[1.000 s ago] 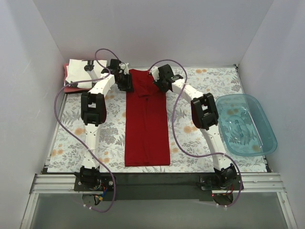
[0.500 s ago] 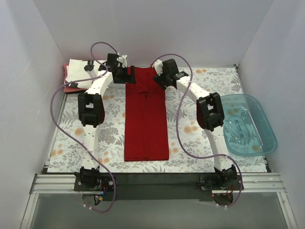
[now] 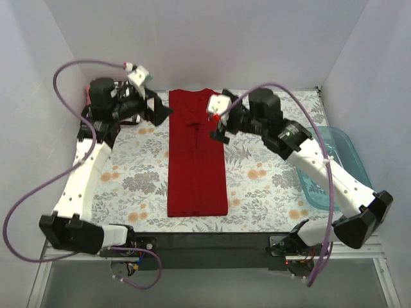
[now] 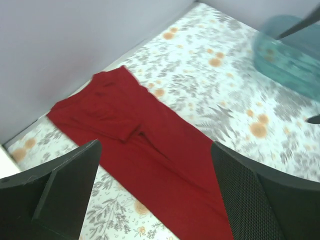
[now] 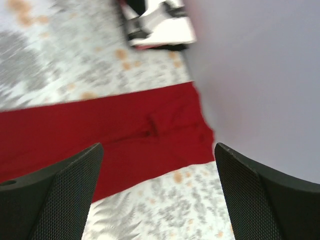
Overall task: Fold and stack the t-shirts
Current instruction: Fold the tshirt
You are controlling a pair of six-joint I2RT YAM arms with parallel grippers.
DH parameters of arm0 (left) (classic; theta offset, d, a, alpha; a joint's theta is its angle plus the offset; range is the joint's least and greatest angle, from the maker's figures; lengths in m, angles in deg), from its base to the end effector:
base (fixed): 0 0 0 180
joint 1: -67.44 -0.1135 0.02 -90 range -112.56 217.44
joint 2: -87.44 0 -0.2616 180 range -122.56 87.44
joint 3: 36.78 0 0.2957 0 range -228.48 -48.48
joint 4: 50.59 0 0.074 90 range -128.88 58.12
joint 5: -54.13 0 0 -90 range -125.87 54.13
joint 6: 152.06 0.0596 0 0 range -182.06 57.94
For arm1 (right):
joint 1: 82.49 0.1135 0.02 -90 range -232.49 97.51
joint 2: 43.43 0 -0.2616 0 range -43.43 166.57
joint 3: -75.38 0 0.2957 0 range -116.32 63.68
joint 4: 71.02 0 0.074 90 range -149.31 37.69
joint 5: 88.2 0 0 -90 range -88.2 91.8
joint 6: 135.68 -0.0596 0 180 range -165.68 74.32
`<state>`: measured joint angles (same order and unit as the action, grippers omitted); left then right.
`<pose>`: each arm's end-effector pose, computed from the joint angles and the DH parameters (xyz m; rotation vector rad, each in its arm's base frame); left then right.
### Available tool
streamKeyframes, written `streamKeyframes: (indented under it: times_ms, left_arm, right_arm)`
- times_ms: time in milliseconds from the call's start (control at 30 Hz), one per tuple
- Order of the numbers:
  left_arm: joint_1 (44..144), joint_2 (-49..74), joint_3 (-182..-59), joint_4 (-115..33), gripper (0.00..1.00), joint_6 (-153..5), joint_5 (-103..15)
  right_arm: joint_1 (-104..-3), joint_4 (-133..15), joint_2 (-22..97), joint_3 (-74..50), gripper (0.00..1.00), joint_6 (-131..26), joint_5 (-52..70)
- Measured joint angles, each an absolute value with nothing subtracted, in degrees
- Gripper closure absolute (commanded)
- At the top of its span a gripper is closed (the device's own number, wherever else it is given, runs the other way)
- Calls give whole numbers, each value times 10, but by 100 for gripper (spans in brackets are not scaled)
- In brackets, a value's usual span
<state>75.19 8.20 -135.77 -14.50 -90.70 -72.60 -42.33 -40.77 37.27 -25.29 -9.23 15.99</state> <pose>0.3582 -0.0847 0.4362 0.1181 1.9217 -1.0262 0.2850 0.2597 0.4491 -1.2223 1.2552 0.2639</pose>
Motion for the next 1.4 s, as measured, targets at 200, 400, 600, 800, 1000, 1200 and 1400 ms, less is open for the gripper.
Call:
streamKeyframes:
  times_ms: [200,400,600,800,1000,1200,1400]
  left_arm:
    - [778,297,-1043,-97,10,-723,-832]
    - [831,509,-793,16,13,-536,-872]
    - [854,533,-709,57,32,-431,-874]
    - [889,426,-703,24,41,-429,-855]
    - [961,419,-660,-67,41,-473,-806]
    - [1012,411,-631,-133,41,-498,-758]
    - [1022,391,-629,-177,43,-509,-730]
  right_arm:
    - [-335,-369,264,-3,2,-42,214]
    - [-225,-394,184,232,13,-19,224]
    - [-185,-480,214,325,26,-11,226]
    - [-179,-564,275,326,40,-16,227]
    - [-175,-603,310,327,41,-18,218]
    - [-174,-622,332,338,46,-17,195]
    - [-173,-639,344,340,69,-19,182]
